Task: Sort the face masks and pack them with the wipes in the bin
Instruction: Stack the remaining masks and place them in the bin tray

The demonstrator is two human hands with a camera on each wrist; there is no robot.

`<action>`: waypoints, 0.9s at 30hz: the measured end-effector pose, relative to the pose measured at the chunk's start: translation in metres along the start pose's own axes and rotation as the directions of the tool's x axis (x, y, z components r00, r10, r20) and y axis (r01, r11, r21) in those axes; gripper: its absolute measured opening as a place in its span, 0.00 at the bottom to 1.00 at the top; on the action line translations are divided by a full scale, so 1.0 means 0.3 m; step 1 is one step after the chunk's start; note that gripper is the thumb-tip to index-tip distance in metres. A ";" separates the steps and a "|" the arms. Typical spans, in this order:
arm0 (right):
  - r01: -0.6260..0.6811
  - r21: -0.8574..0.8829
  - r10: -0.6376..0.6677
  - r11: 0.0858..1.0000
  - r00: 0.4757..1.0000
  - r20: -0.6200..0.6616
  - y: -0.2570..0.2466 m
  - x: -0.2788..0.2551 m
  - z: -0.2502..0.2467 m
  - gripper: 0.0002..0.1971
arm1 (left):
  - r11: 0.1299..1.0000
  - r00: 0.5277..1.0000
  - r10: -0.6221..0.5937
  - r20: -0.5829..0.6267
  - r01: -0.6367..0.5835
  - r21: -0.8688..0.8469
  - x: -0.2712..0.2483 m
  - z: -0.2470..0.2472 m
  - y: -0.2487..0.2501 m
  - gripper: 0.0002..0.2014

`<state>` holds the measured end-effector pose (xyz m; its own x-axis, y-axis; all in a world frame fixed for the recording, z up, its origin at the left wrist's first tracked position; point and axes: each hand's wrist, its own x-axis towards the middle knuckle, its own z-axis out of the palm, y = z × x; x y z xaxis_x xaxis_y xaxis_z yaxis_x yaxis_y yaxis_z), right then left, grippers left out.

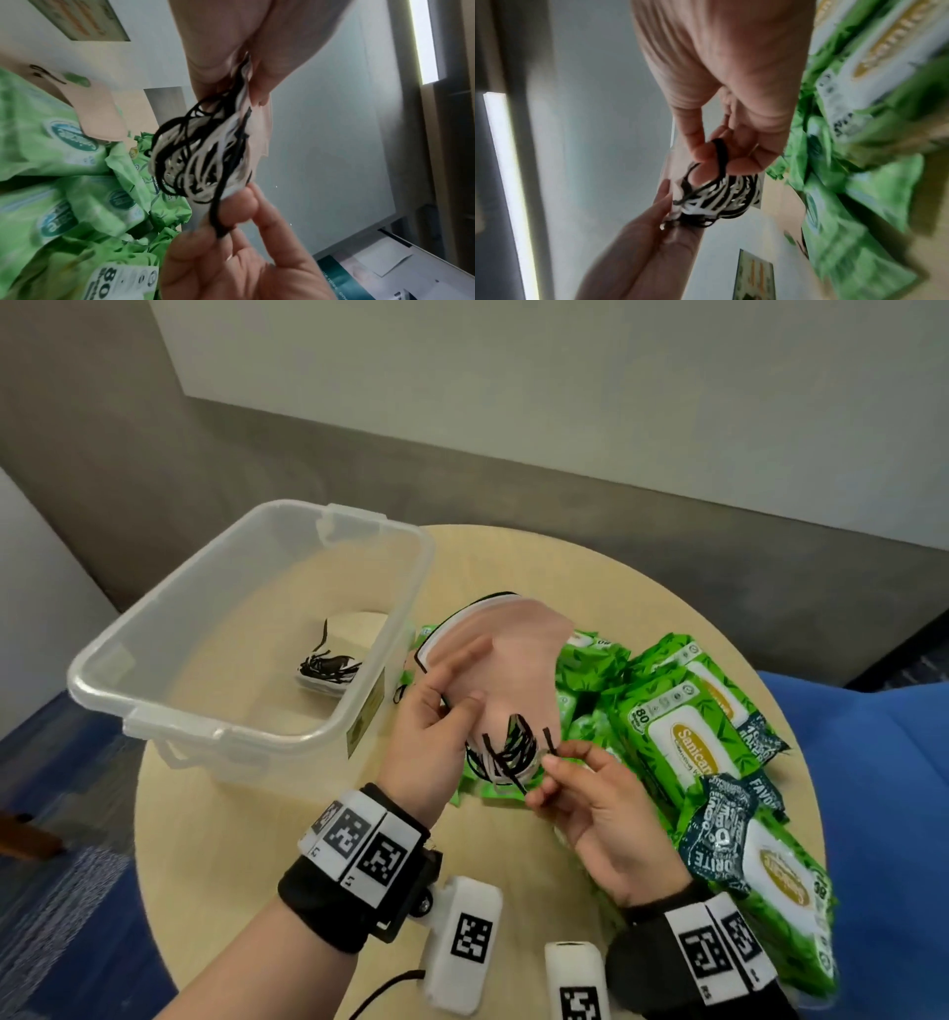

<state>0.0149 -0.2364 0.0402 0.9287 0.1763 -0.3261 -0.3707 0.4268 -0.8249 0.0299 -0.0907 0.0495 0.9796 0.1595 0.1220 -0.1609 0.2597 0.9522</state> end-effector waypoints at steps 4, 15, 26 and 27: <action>0.174 -0.379 -0.221 0.909 0.971 -0.085 -0.028 0.011 0.010 0.32 | 1.000 1.000 0.007 0.026 -0.007 -0.007 0.017 0.034 0.043 0.22; 0.293 -0.166 -0.284 0.941 0.956 0.079 -0.178 0.040 0.137 0.25 | 0.988 0.986 0.084 0.147 -0.101 0.115 0.069 0.066 0.167 0.21; 0.410 -0.489 -0.363 0.770 0.912 0.194 -0.227 0.062 0.229 0.06 | 0.925 0.962 -0.103 0.252 0.000 0.380 0.215 -0.074 0.300 0.27; 0.409 -0.520 -0.341 0.750 0.912 0.226 -0.236 0.062 0.237 0.06 | 0.908 0.953 -0.108 0.284 -0.022 0.418 0.225 -0.086 0.305 0.30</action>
<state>0.0580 -0.2002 0.1253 0.9726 0.2152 0.0883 0.1054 -0.0693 -0.9920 0.0782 -0.0316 0.1376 0.9848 -0.1468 0.0933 -0.1174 -0.1654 0.9792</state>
